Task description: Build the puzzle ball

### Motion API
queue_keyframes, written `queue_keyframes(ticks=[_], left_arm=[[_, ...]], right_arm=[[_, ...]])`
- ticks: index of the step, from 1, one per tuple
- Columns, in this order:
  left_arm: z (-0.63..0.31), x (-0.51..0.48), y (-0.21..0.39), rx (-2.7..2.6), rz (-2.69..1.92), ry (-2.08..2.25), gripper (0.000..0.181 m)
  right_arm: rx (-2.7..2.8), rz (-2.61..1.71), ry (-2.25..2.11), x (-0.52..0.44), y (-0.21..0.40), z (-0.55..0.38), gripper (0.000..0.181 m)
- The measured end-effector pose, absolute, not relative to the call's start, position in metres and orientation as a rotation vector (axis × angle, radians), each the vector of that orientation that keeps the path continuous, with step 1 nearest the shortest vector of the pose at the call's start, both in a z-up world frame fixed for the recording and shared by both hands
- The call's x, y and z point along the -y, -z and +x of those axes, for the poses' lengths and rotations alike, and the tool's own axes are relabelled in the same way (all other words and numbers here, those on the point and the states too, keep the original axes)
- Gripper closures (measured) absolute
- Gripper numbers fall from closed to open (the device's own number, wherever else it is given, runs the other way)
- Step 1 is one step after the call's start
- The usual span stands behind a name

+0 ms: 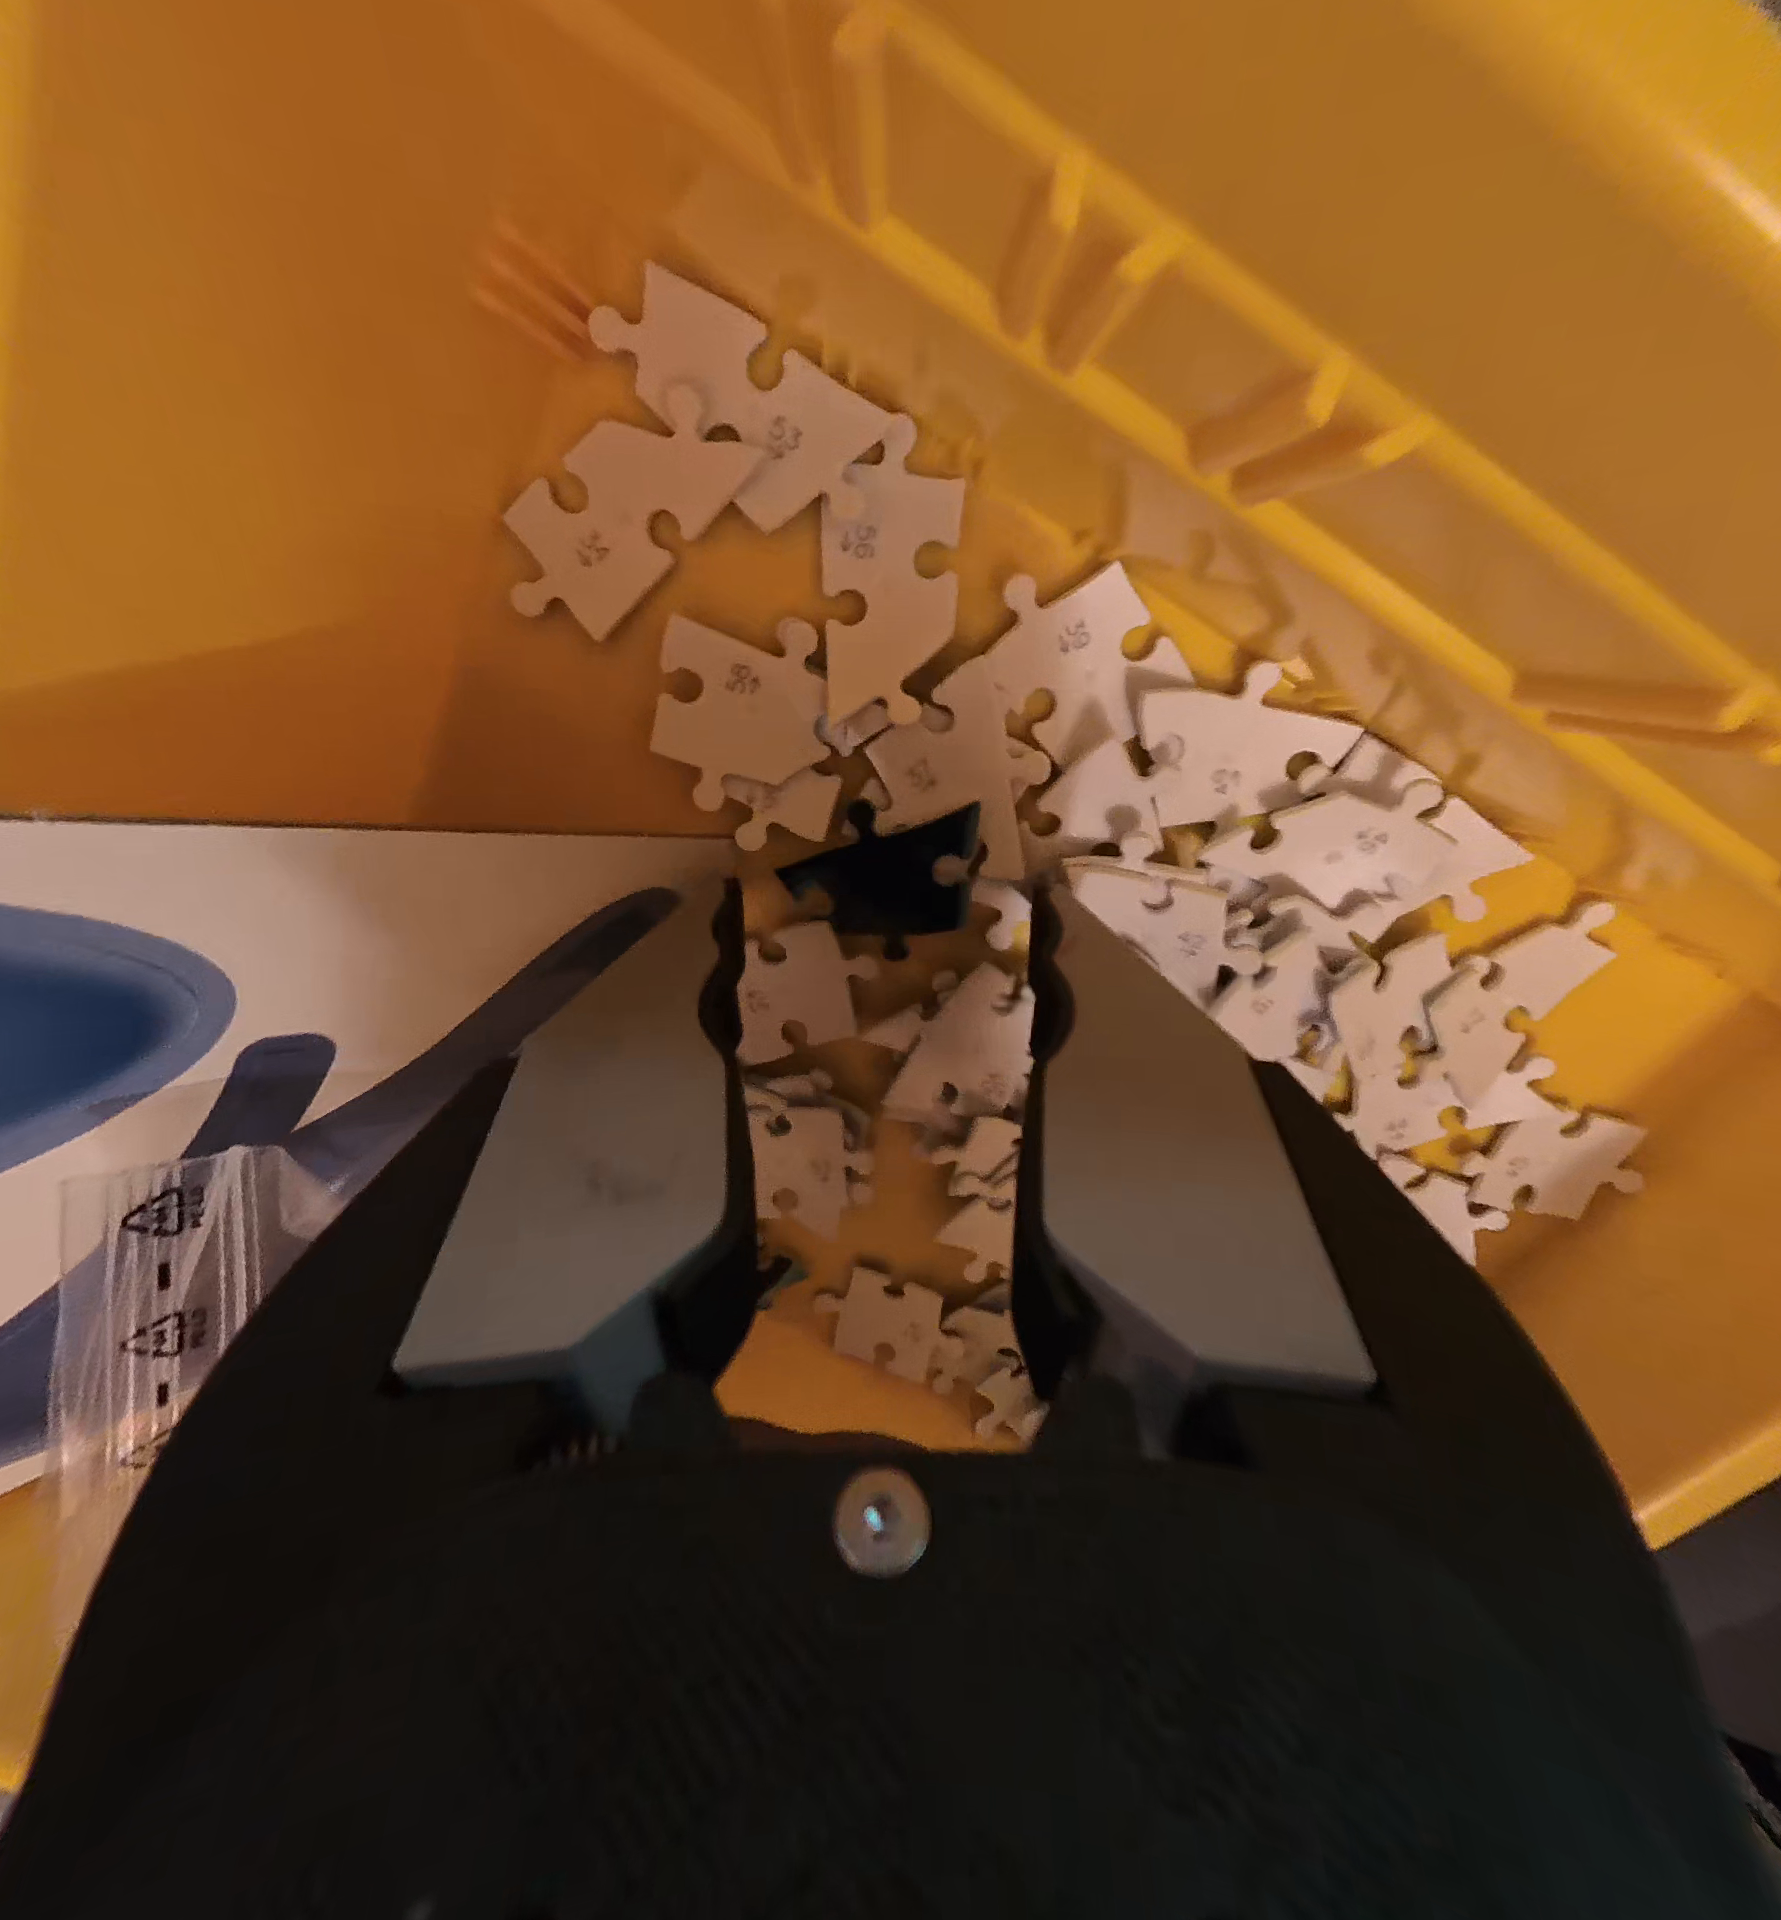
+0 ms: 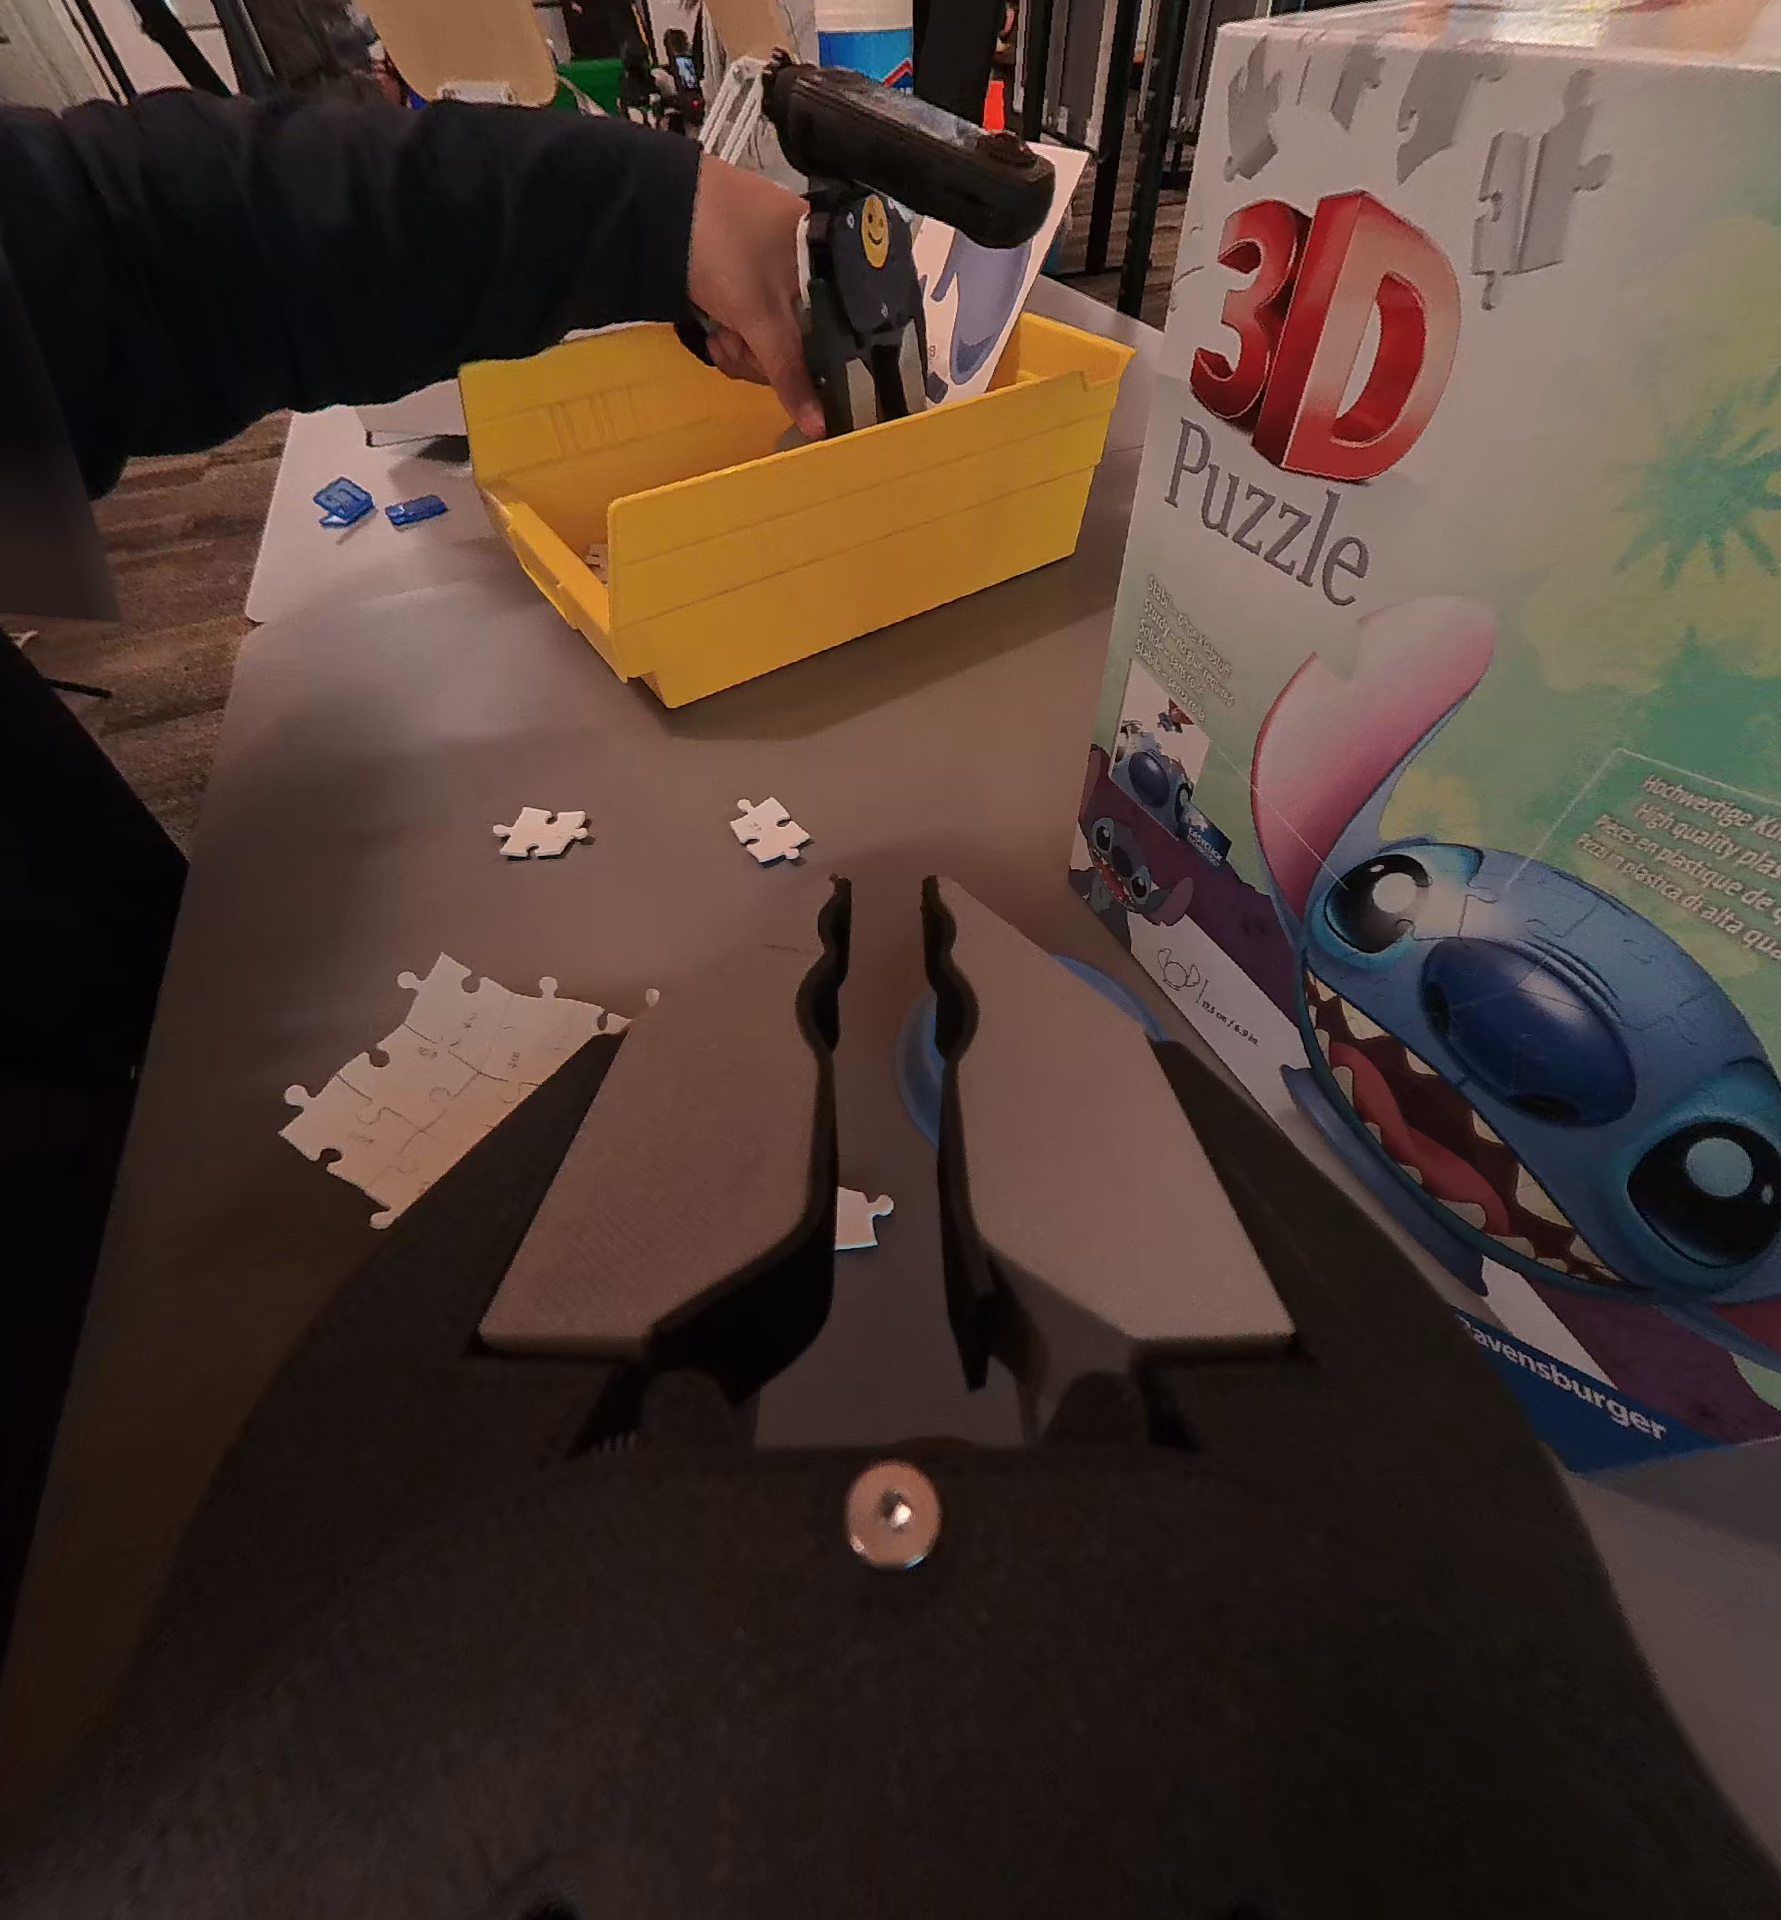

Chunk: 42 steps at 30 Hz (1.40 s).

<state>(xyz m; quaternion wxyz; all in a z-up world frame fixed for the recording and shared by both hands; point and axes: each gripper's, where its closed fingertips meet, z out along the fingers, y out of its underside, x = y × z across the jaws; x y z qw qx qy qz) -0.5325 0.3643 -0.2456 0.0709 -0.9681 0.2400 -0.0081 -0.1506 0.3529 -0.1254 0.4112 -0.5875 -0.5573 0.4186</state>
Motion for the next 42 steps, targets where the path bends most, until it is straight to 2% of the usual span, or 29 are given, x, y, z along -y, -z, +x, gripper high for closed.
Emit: queue_keyframes(ticks=[1, 2, 6, 9, 11, 17, 20, 25, 28, 32, 37, 40, 42], left_arm=[[-0.531, -0.364, 0.246, -0.729, -2.913, 0.039, 0.132], [-0.527, -0.363, 0.246, -0.735, -2.908, 0.069, 0.149], [-0.530, -0.366, 0.244, -0.744, -2.877, 0.052, 0.156], [-0.530, -0.373, 0.231, -0.681, -2.819, 0.132, 0.177], [-0.528, -0.372, 0.219, -0.642, -2.794, 0.242, 0.181], [-0.523, -0.367, 0.194, -0.499, -2.746, 0.622, 0.181], [-0.535, -0.368, 0.202, -0.447, -2.787, 0.581, 0.181], [-0.547, -0.366, 0.223, -0.450, -2.892, 0.426, 0.181], [-0.552, -0.366, 0.230, -0.471, -2.934, 0.305, 0.163], [-0.562, -0.376, 0.213, -0.416, -2.879, 0.199, 0.155], [-0.591, -0.354, 0.189, -0.474, -2.903, -0.142, 0.160], [-0.597, -0.327, 0.195, -0.475, -2.996, -0.246, 0.155], [-0.608, -0.319, 0.202, -0.435, -3.031, -0.394, 0.161]], right_arm=[[1.404, -1.477, -1.053, -0.352, 0.125, -0.151, 0.171], [1.406, -1.475, -1.051, -0.352, 0.125, -0.151, 0.171], [1.410, -1.466, -1.052, -0.350, 0.123, -0.151, 0.171], [1.413, -1.463, -1.056, -0.348, 0.122, -0.151, 0.171], [1.414, -1.460, -1.054, -0.347, 0.122, -0.150, 0.171], [1.423, -1.443, -1.057, -0.343, 0.118, -0.150, 0.171], [1.431, -1.438, -1.042, -0.341, 0.118, -0.150, 0.171], [1.433, -1.437, -1.041, -0.341, 0.118, -0.150, 0.171], [1.432, -1.438, -1.043, -0.341, 0.118, -0.150, 0.171], [1.434, -1.439, -1.031, -0.341, 0.118, -0.149, 0.171], [1.439, -1.441, -1.017, -0.341, 0.119, -0.149, 0.171], [1.442, -1.433, -1.025, -0.339, 0.118, -0.150, 0.171], [1.450, -1.425, -1.025, -0.337, 0.117, -0.151, 0.171]])
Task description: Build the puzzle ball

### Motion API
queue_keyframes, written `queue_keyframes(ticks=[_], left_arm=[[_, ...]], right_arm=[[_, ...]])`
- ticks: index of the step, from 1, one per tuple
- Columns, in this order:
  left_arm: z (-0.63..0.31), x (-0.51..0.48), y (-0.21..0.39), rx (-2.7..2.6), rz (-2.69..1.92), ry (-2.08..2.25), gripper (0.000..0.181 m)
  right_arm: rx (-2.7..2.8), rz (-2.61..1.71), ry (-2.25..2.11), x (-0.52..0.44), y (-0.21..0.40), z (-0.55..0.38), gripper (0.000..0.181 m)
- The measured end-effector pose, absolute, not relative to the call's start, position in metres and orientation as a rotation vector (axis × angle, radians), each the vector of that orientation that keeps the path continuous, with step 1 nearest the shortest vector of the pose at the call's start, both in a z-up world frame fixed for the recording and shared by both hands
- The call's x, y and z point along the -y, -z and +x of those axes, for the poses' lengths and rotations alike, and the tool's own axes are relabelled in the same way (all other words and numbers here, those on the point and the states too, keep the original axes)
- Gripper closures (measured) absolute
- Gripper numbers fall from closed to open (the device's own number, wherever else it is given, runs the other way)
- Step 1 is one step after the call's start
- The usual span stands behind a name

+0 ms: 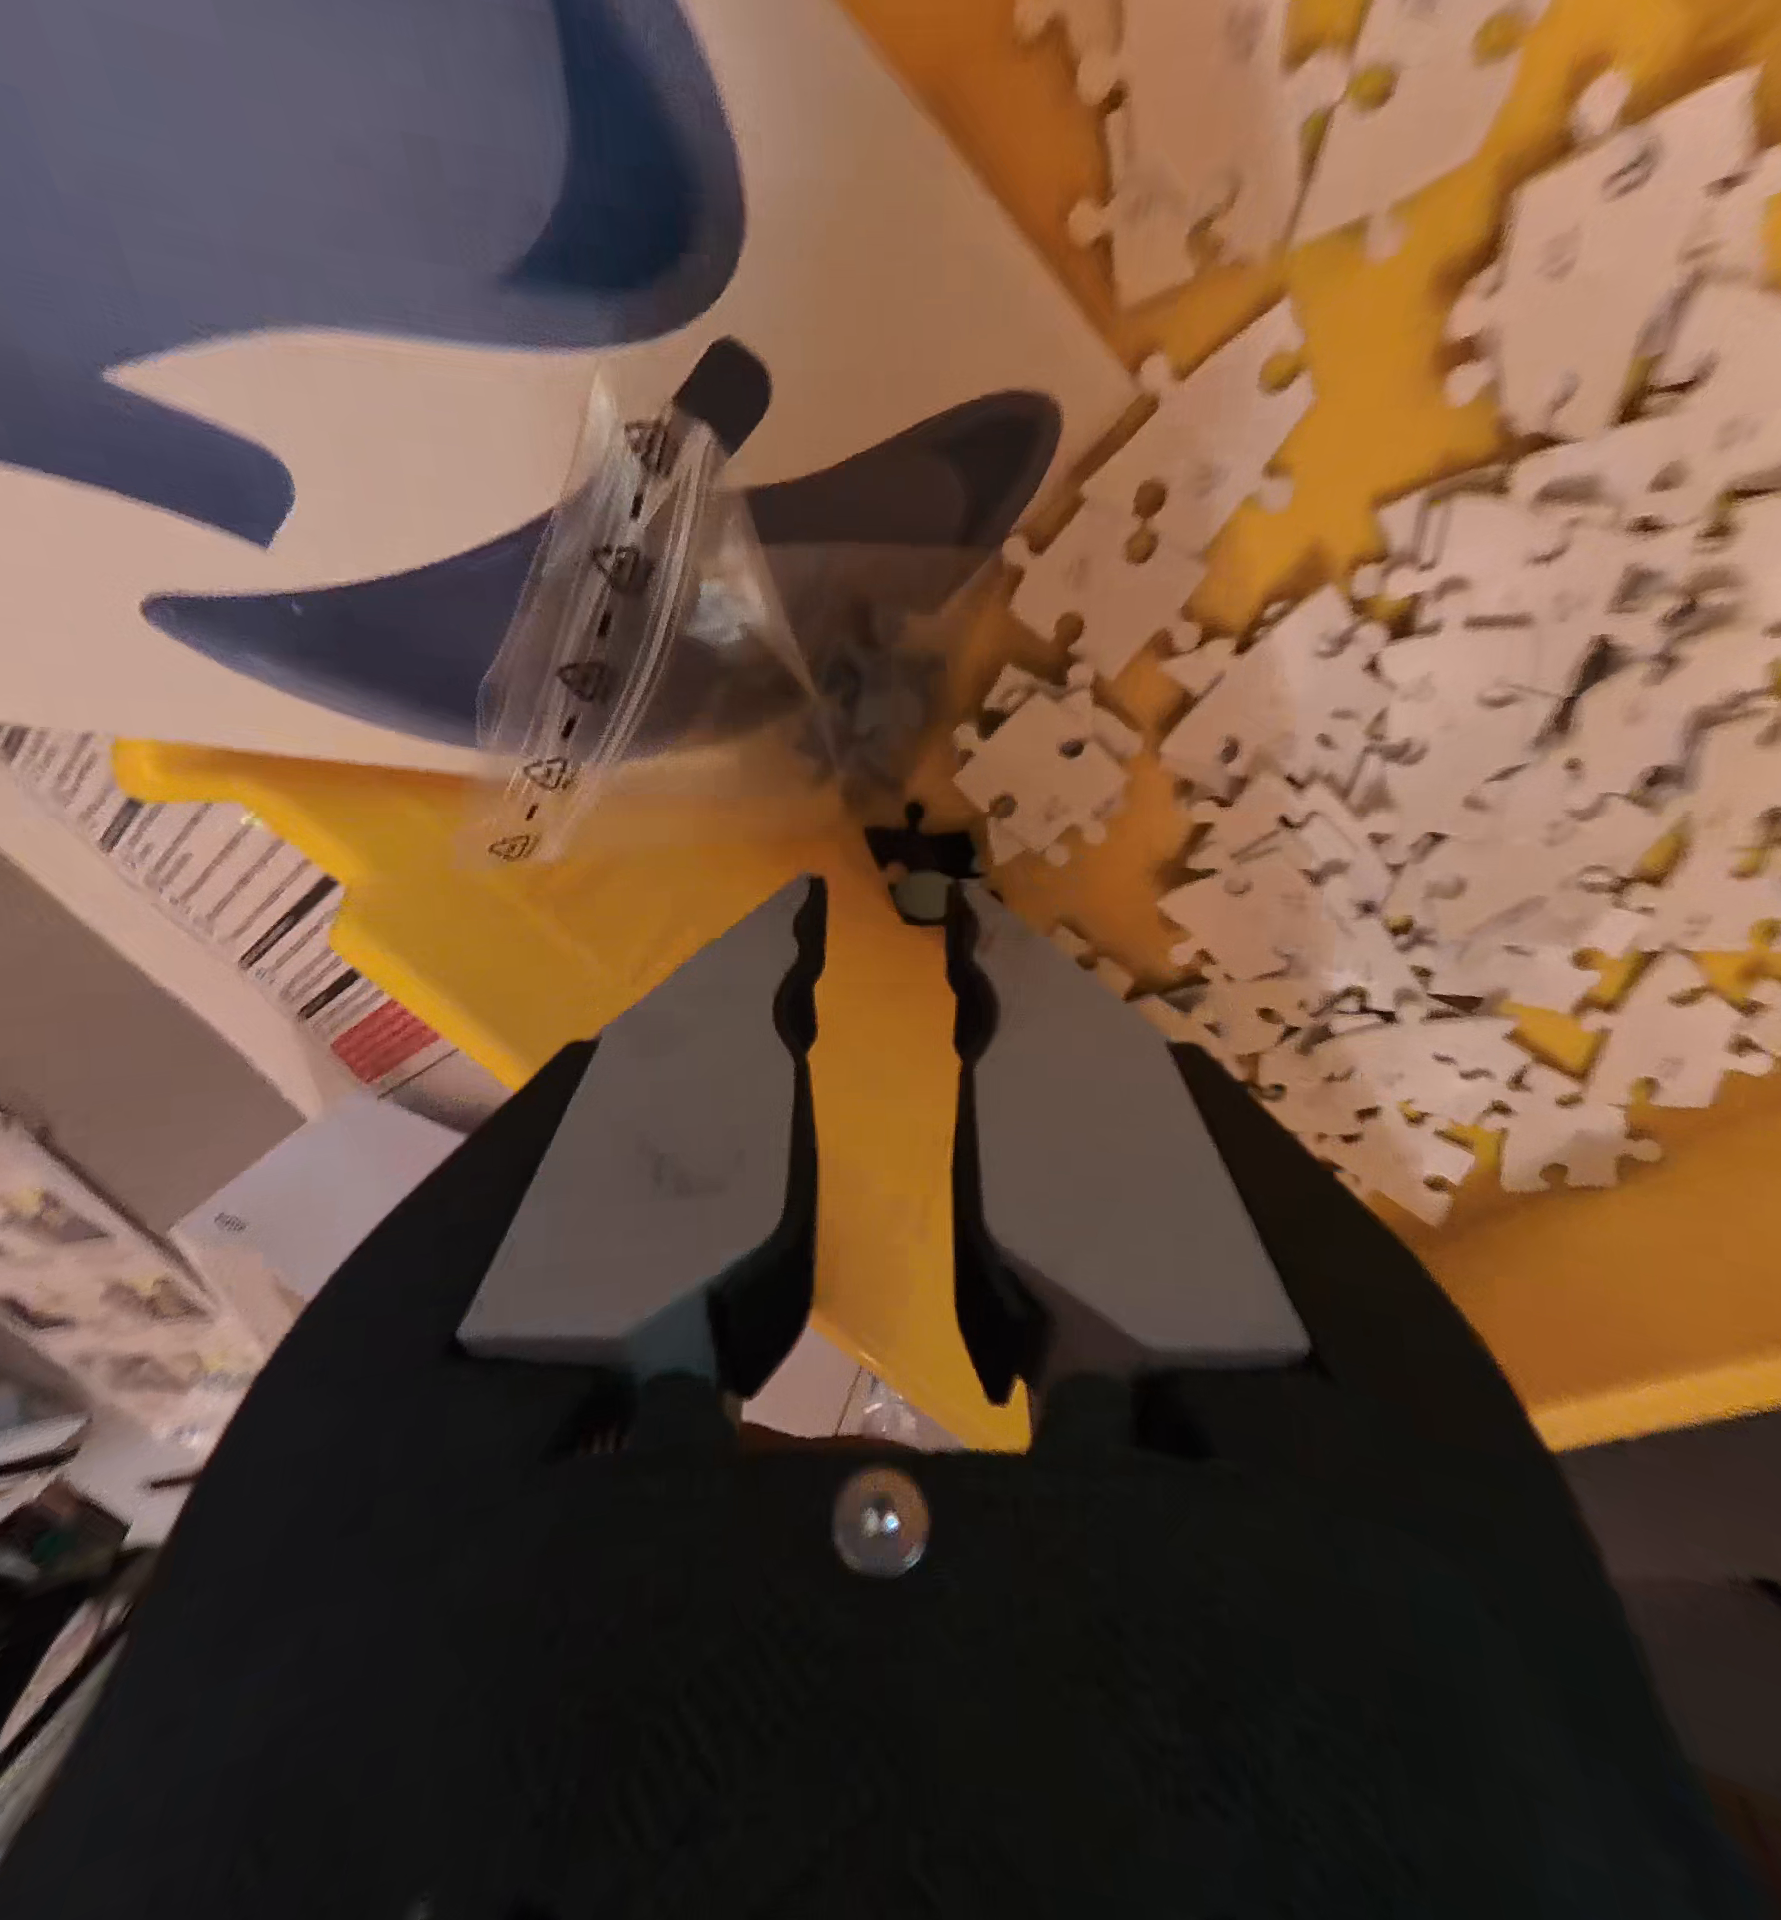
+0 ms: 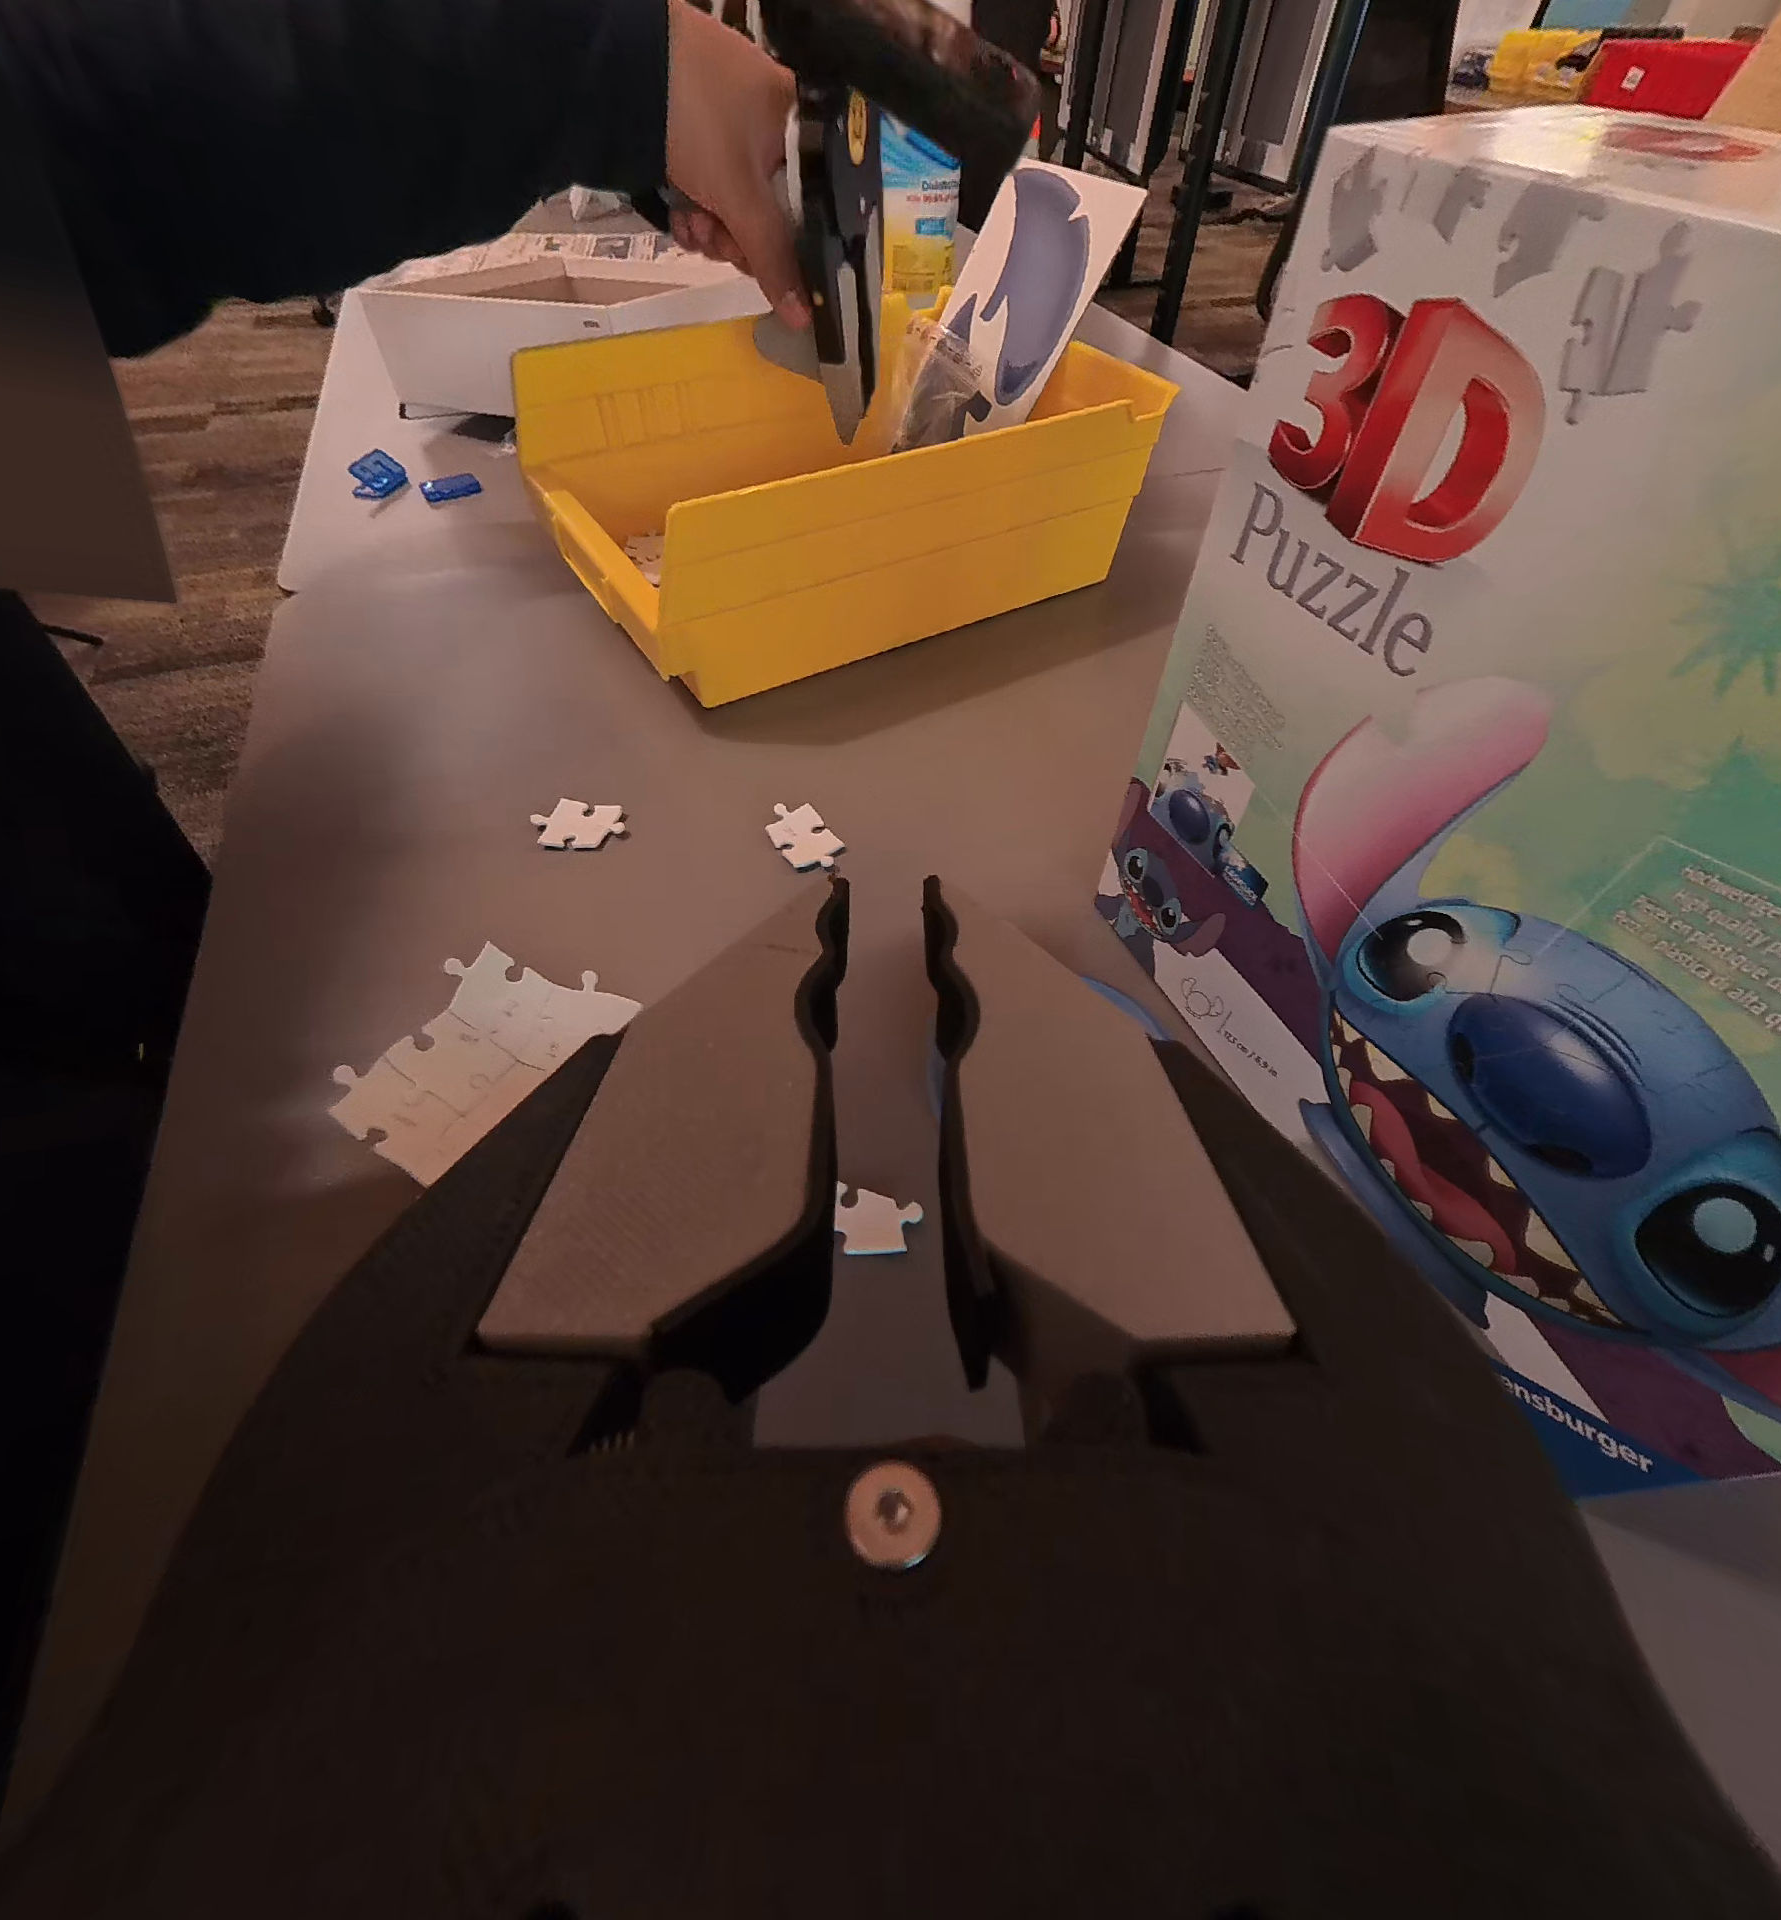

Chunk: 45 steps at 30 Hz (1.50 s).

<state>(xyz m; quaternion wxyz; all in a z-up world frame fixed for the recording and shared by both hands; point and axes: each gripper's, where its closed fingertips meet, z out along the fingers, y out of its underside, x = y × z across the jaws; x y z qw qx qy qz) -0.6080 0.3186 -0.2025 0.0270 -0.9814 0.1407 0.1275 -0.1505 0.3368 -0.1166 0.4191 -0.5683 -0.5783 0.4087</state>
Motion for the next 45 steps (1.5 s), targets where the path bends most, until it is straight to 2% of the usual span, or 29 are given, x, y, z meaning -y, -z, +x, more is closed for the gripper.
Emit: queue_keyframes(ticks=[2, 5, 6, 15, 18, 21, 23, 28, 33, 37, 41, 43, 45], left_arm=[[-0.613, -0.318, 0.210, -0.402, -3.037, -0.473, 0.171], [-0.603, -0.313, 0.225, -0.368, -3.108, -0.404, 0.143], [-0.602, -0.312, 0.229, -0.363, -3.125, -0.400, 0.139], [-0.602, -0.305, 0.244, -0.246, -3.252, -0.212, 0.155], [-0.602, -0.305, 0.244, -0.191, -3.251, -0.120, 0.150], [-0.593, -0.300, 0.243, -0.159, -3.272, 0.018, 0.135], [-0.589, -0.296, 0.242, -0.151, -3.281, 0.068, 0.134], [-0.591, -0.291, 0.238, -0.143, -3.277, 0.028, 0.146], [-0.608, -0.288, 0.237, -0.227, -3.298, -0.200, 0.167], [-0.610, -0.292, 0.245, -0.224, -3.285, -0.215, 0.156], [-0.613, -0.294, 0.246, -0.154, -3.278, -0.168, 0.152], [-0.604, -0.291, 0.246, -0.164, -3.280, -0.073, 0.130], [-0.597, -0.286, 0.245, -0.187, -3.297, -0.017, 0.123]], right_arm=[[1.459, -1.413, -1.021, -0.334, 0.115, -0.151, 0.171], [1.463, -1.395, -1.022, -0.330, 0.112, -0.152, 0.171], [1.461, -1.388, -1.028, -0.328, 0.111, -0.151, 0.170], [1.470, -1.313, -1.077, -0.311, 0.097, -0.148, 0.171], [1.478, -1.290, -1.090, -0.305, 0.094, -0.147, 0.171], [1.480, -1.261, -1.094, -0.300, 0.089, -0.145, 0.171], [1.479, -1.245, -1.097, -0.297, 0.085, -0.144, 0.171], [1.480, -1.222, -1.101, -0.293, 0.081, -0.143, 0.171], [1.487, -1.212, -1.109, -0.289, 0.081, -0.144, 0.171], [1.498, -1.214, -1.113, -0.287, 0.083, -0.146, 0.171], [1.495, -1.206, -1.116, -0.286, 0.081, -0.146, 0.172], [1.490, -1.200, -1.127, -0.286, 0.079, -0.145, 0.172], [1.485, -1.194, -1.134, -0.285, 0.077, -0.144, 0.172]])
